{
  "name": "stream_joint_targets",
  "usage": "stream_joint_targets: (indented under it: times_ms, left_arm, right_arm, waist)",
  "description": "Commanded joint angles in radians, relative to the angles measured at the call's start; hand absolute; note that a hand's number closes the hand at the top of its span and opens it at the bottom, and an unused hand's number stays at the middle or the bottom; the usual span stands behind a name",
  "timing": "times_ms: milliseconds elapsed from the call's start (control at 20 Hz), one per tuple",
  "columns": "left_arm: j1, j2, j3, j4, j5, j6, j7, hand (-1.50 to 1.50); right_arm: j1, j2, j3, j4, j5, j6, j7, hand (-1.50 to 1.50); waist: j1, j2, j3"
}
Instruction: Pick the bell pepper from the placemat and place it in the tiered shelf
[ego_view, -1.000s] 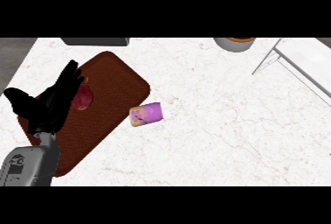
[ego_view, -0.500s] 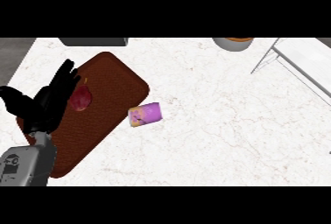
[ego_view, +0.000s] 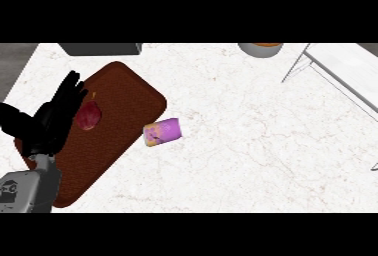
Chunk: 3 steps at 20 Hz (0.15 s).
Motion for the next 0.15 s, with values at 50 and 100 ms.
stream_joint_targets:
  times_ms: [50,100]
  left_arm:
    - [-0.010,0.004,0.013,0.024,-0.016,0.019,-0.010,0.00]
    - [0.002,-0.007,0.006,0.025,-0.005,0.008,-0.014,0.00]
  right_arm:
    - [0.099,0.027,0.023,-0.043,0.005,0.143,-0.244,-1.50]
    - [0.109,0.050,0.032,-0.056,0.007,0.119,-0.268,-1.50]
  waist:
    - [-0.016,0.000,0.001]
    - [-0.009,0.000,0.001]
